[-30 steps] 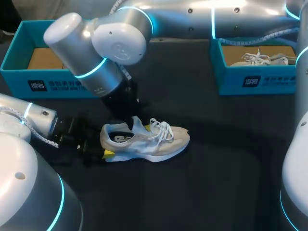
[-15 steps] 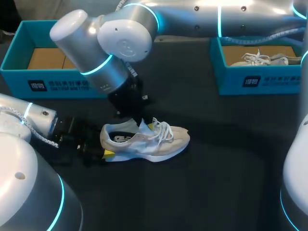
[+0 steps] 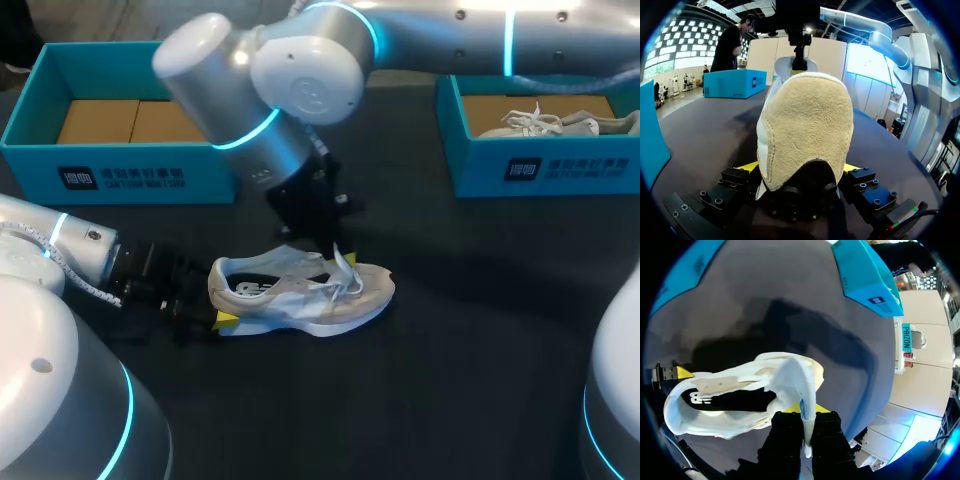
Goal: Take the shoe out of the shoebox, open the shoe tongue, remove and reinsert the insole, then place the shoe into the shoebox
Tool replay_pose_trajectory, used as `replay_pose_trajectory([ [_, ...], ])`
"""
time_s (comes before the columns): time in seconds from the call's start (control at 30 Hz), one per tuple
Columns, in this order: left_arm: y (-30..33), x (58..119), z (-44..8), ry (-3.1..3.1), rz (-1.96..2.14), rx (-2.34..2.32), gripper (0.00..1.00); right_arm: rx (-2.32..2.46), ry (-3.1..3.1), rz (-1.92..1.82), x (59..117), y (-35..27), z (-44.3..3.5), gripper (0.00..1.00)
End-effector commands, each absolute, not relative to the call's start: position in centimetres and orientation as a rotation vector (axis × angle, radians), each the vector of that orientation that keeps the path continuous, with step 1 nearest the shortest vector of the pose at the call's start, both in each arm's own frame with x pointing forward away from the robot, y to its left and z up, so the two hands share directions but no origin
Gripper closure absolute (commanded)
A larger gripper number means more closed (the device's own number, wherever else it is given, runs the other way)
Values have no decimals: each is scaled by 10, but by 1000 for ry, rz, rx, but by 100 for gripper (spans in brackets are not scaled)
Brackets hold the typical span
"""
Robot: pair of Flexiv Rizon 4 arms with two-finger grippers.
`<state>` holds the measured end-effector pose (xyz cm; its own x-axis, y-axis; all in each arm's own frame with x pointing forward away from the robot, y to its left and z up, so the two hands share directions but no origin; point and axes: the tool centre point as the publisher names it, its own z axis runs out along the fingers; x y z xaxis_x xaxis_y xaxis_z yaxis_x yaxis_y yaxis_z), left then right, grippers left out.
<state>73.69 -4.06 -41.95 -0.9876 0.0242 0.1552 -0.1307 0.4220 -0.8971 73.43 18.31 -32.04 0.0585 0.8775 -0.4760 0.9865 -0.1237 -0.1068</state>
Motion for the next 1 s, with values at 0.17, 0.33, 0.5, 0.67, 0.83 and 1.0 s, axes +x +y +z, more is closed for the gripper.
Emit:
replay_pose_trajectory([
  [0.17,-41,738,-421,-2525,1612,96,100,2158,1913,-594,734,154,-327,100],
  [0.33,-41,738,-421,-2525,1612,96,100,2181,1923,-615,735,146,-346,92],
  [0.5,-41,738,-421,-2525,1612,96,100,2215,1922,-617,734,142,-365,80],
  [0.67,-41,738,-421,-2525,1612,96,100,2244,1917,-634,732,134,-382,54],
  [0.83,-41,738,-421,-2525,1612,96,100,2263,1906,-639,730,132,-386,12],
  [1.0,-41,738,-421,-2525,1612,96,100,2251,1896,-658,729,128,-383,0],
])
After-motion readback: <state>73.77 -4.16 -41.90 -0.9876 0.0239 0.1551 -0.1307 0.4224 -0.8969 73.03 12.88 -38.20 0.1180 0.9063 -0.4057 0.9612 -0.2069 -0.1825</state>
